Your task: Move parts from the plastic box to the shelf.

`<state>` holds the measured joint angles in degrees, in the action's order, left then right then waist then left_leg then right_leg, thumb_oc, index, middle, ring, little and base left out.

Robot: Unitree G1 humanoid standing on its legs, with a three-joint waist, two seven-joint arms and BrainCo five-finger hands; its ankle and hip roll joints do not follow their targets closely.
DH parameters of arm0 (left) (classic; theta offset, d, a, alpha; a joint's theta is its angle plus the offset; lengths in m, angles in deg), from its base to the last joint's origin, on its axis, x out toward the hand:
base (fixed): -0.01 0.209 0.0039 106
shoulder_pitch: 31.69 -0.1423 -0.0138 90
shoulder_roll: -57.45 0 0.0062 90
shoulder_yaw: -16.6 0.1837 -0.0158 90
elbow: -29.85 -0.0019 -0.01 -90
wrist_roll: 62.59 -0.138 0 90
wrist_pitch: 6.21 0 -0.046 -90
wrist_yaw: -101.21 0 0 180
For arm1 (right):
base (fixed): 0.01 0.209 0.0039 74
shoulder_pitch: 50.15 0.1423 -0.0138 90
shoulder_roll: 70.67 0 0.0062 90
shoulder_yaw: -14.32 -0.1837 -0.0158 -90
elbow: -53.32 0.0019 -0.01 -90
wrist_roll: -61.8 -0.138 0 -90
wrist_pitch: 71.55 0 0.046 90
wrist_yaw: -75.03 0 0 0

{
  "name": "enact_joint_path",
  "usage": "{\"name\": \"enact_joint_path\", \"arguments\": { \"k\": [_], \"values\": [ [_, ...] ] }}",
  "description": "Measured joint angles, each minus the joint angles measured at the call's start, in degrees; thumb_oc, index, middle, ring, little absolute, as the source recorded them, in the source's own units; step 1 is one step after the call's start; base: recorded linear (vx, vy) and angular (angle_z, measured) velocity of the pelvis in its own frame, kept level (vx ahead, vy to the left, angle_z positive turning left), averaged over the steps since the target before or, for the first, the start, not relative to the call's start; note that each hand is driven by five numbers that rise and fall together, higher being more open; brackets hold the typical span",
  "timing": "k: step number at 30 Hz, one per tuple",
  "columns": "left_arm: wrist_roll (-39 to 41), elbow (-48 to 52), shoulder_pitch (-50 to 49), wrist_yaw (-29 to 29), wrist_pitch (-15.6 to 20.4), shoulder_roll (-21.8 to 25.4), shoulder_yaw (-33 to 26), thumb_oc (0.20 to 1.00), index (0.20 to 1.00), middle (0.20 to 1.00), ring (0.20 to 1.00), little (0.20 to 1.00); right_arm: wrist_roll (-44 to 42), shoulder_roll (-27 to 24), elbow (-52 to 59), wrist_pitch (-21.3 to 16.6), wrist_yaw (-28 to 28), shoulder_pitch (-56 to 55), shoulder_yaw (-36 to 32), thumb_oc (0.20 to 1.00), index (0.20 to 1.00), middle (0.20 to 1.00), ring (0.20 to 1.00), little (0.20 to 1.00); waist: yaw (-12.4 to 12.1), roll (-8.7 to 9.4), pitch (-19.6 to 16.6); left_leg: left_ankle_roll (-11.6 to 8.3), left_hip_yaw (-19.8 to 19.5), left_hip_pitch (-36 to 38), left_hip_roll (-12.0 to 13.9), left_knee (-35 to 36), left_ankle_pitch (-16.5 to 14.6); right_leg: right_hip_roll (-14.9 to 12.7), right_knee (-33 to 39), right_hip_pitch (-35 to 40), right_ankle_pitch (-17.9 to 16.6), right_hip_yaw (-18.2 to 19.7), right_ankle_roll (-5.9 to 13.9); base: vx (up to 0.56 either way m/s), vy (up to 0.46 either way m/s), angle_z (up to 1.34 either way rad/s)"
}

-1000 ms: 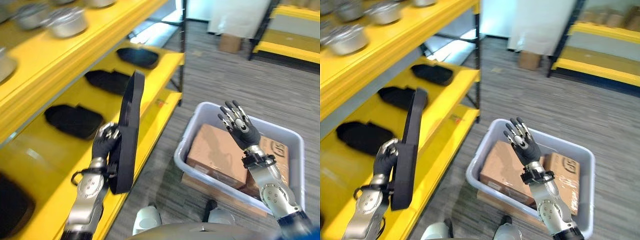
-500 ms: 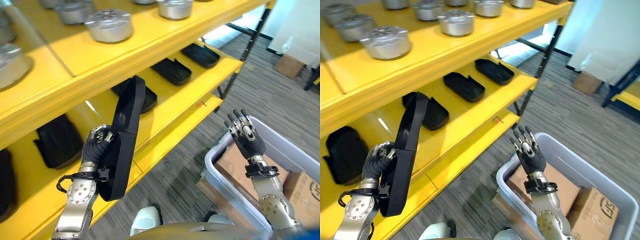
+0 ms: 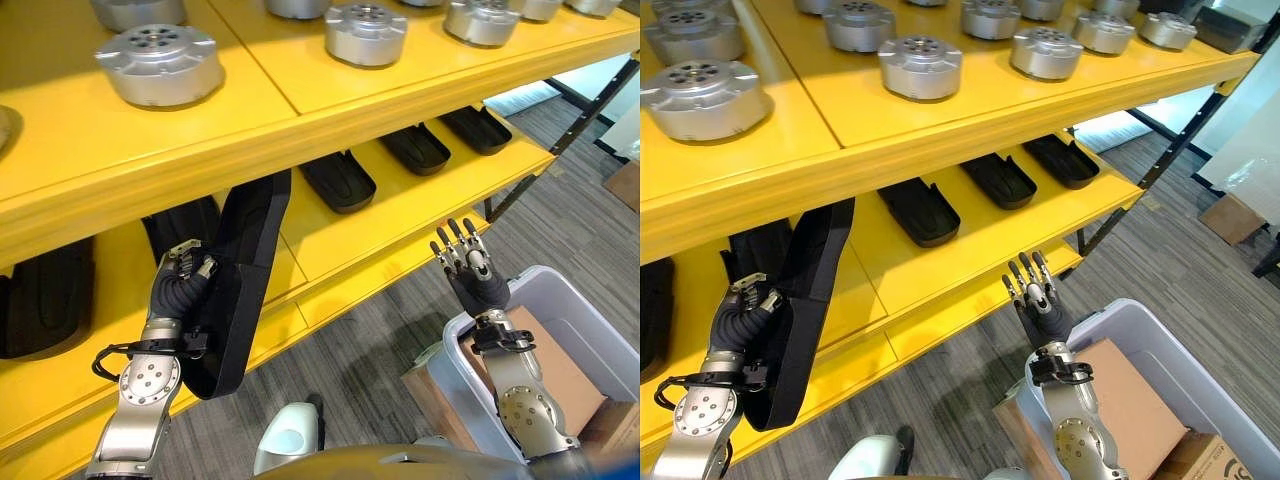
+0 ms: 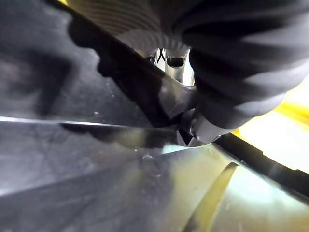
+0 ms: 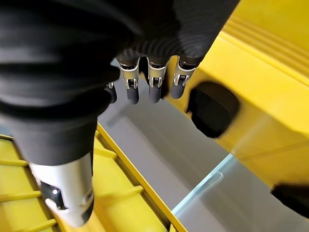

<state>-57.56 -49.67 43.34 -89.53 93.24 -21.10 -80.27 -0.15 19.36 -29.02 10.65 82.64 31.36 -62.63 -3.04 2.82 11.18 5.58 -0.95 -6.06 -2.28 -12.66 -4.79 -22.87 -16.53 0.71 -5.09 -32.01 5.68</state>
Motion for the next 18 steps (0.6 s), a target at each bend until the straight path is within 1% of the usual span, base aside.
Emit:
{"name": "enact_joint_path", "arguments": {
  "k": [1, 2, 3, 4, 5, 6, 7, 8, 9, 10, 11, 13, 14, 15, 16, 17, 18],
  "values": [
    [0.00, -0.03, 0.78, -0.56, 0.01, 0.00, -0.11, 0.200, 0.200, 0.200, 0.200, 0.200, 0.19, -0.16, 0.14, 0.07, 0.05, 0.28, 0.82, 1.000, 1.000, 1.000, 1.000, 1.000, 0.16, 0.00, 0.00, 0.36, -0.14, 0.15, 0.06, 1.15, 0.85, 1.20, -0.47, -1.54, 1.31, 3.55, -0.13, -0.11, 0.178, 0.24],
    [0.06, -0.76, 3.19, -1.28, -0.01, 0.23, 0.27, 0.200, 0.200, 0.200, 0.200, 0.200, 0.26, -0.53, 0.08, 0.15, 0.06, 1.76, 2.12, 1.000, 1.000, 1.000, 1.000, 1.000, 0.63, -0.51, 0.57, 0.57, -1.12, 0.54, 0.67, 2.83, 2.33, 6.34, -4.65, -5.13, 4.90, 13.98, 1.03, -0.02, 0.074, 0.20],
    [0.01, -0.94, 4.10, -1.12, -0.04, 0.29, 0.43, 0.200, 0.200, 0.200, 0.200, 0.200, 0.25, -0.50, 0.08, 0.34, 0.06, 1.99, 2.30, 1.000, 1.000, 1.000, 1.000, 1.000, 1.00, -0.47, 0.53, 0.57, -1.07, 1.24, 0.87, 4.02, 2.93, 7.78, -5.34, -5.38, 5.85, 14.63, 0.83, -0.02, 0.075, 0.10],
    [0.06, -0.84, 4.74, -1.01, 0.04, 0.29, 0.76, 0.200, 0.200, 0.200, 0.200, 0.200, 0.27, -0.55, 0.29, 0.44, 0.14, 2.26, 2.43, 1.000, 1.000, 1.000, 1.000, 1.000, 0.89, -0.60, 0.56, 0.61, -1.01, 2.97, 0.80, 5.55, 3.51, 11.58, -5.35, -5.30, 6.60, 15.92, 0.75, -0.01, 0.043, 0.04],
    [0.06, -0.81, 4.80, -1.01, 0.05, 0.20, 1.03, 0.200, 0.200, 0.200, 0.200, 0.200, 0.26, -0.56, 0.27, 0.45, 0.13, 2.13, 2.39, 1.000, 1.000, 1.000, 1.000, 1.000, 1.23, -0.78, 0.50, 0.61, -1.37, 3.47, 0.79, 5.79, 3.57, 13.15, -5.36, -4.94, 6.79, 16.63, 0.44, -0.02, 0.024, -0.09],
    [0.06, -0.37, 4.14, -0.95, 0.39, 0.40, 1.36, 0.200, 0.200, 0.200, 0.200, 0.200, 0.26, -0.63, 0.27, 0.47, 0.17, 2.13, 2.35, 1.000, 1.000, 1.000, 1.000, 1.000, 0.95, -0.63, 0.04, 0.97, -0.58, 3.86, 0.46, 6.69, 3.11, 13.96, -4.99, -5.13, 7.45, 16.49, -0.71, -0.04, 0.004, -0.08],
    [0.06, -0.34, 4.01, -0.91, 0.54, 0.39, 1.45, 0.200, 0.200, 0.200, 0.200, 0.200, 0.27, -0.64, 0.27, 0.47, 0.19, 2.21, 2.16, 1.000, 1.000, 1.000, 1.000, 1.000, 0.95, -0.69, 0.04, 0.87, -0.57, 3.82, 0.38, 6.58, 3.06, 13.98, -3.93, -4.94, 7.43, 16.80, -0.66, -0.12, -0.063, 0.12],
    [0.24, -0.37, 3.79, -0.59, 0.57, -0.20, 1.77, 0.200, 0.200, 0.200, 0.200, 0.200, 0.22, -1.18, 0.33, 0.61, 0.18, 1.97, 2.30, 1.000, 1.000, 1.000, 1.000, 1.000, 2.08, -0.87, -0.62, -0.56, -3.38, 3.14, 0.56, 6.63, 4.29, 19.85, -0.24, -3.42, 9.81, 27.10, 0.10, -0.10, -0.090, 0.47],
    [0.24, -0.26, 3.41, -0.30, 0.59, 0.08, 2.08, 0.200, 0.200, 0.200, 0.200, 0.200, 0.22, -1.39, 0.39, 0.63, 0.18, 1.80, 2.45, 1.000, 1.000, 1.000, 1.000, 1.000, 2.70, -1.00, -0.64, -1.07, -4.40, 2.93, 0.52, 7.12, 4.90, 21.93, 2.32, -2.12, 10.66, 30.73, -1.22, -0.12, -0.090, 0.59],
    [0.28, 0.10, 2.91, -0.13, 0.62, 0.12, 2.08, 0.200, 0.200, 0.200, 0.200, 0.200, 0.20, -1.79, 0.33, 0.64, 0.20, 2.03, 2.90, 1.000, 1.000, 1.000, 1.000, 1.000, 2.56, 0.02, -1.51, -1.81, -4.08, 2.92, -0.17, 8.49, 5.47, 21.83, 7.40, -0.43, 10.52, 29.53, -2.09, -0.08, -0.037, 0.34],
    [0.53, 0.45, 1.86, -0.10, 0.67, 0.36, 1.92, 0.200, 0.200, 0.200, 0.200, 0.200, 0.17, -1.81, 0.29, 0.62, 0.32, 2.25, 3.11, 1.000, 1.000, 1.000, 1.000, 1.000, 1.76, 2.11, -2.86, -2.18, -3.93, 1.78, -2.20, 8.36, 5.38, 20.59, 12.89, 1.48, 10.14, 29.35, -4.14, -0.10, -0.067, 0.22],
    [0.53, 0.65, 0.53, 0.25, 0.64, -0.87, 2.52, 0.200, 0.200, 0.200, 0.200, 0.200, 0.14, -2.91, -0.45, 0.58, 0.21, 2.87, 3.19, 1.000, 1.000, 1.000, 1.000, 1.000, 1.69, 1.05, -3.18, -2.88, -4.55, 0.59, -1.75, 7.81, 5.43, 21.14, 15.71, 2.43, 8.42, 27.90, -4.44, -0.07, -0.066, 0.25],
    [0.54, 0.76, -0.07, 0.46, 0.64, -1.29, 2.49, 0.200, 0.200, 0.200, 0.200, 0.200, 0.14, -3.23, -0.56, 0.59, 0.07, 3.10, 3.30, 1.000, 1.000, 1.000, 1.000, 1.000, 1.21, 0.54, -3.26, -3.08, -4.82, 0.12, -1.65, 7.93, 5.57, 21.31, 16.83, 2.93, 7.57, 27.16, -4.46, -0.11, -0.045, 0.32],
    [0.61, 0.83, -0.31, 0.69, 0.64, -2.32, 2.52, 0.200, 0.200, 0.200, 0.200, 0.200, 0.12, -3.31, -0.59, 0.56, 0.05, 3.05, 3.05, 1.000, 1.000, 1.000, 1.000, 1.000, 1.41, 0.37, -3.38, -3.25, -5.88, -0.05, -1.83, 7.78, 5.64, 21.42, 18.68, 4.08, 7.07, 25.97, -4.71, -0.07, -0.017, 0.34],
    [0.62, 0.83, -0.30, 0.76, 0.64, -2.45, 2.58, 0.200, 0.200, 0.200, 0.200, 0.200, 0.12, -3.30, -0.69, 0.57, 0.05, 3.12, 3.05, 1.000, 1.000, 1.000, 1.000, 1.000, 1.40, 0.42, -3.40, -3.27, -6.11, -0.12, -1.78, 7.71, 5.66, 21.52, 18.96, 4.26, 7.04, 25.63, -4.78, -0.12, 0.000, 0.46],
    [0.62, 1.24, -0.61, 0.90, 0.64, -2.37, 2.61, 0.200, 0.200, 0.200, 0.200, 0.200, 0.12, -3.29, -0.64, 0.51, 0.07, 2.99, 2.92, 1.000, 1.000, 1.000, 1.000, 1.000, 0.76, 0.27, -3.44, -3.76, -7.21, -0.66, -2.16, 7.74, 6.05, 21.78, 19.35, 4.37, 7.12, 24.85, -4.67, -0.18, 0.085, 0.43],
    [0.64, 1.37, -0.52, 0.90, 0.65, -2.38, 2.79, 0.200, 0.200, 0.200, 0.200, 0.200, 0.12, -3.34, -0.74, 0.51, 0.02, 3.00, 2.71, 1.000, 1.000, 1.000, 1.000, 1.000, 0.69, 0.20, -3.38, -3.98, -7.87, -1.07, -2.28, 7.60, 6.23, 21.82, 19.42, 4.27, 7.11, 24.00, -4.69, -0.19, 0.087, 0.41]
  ]
}}
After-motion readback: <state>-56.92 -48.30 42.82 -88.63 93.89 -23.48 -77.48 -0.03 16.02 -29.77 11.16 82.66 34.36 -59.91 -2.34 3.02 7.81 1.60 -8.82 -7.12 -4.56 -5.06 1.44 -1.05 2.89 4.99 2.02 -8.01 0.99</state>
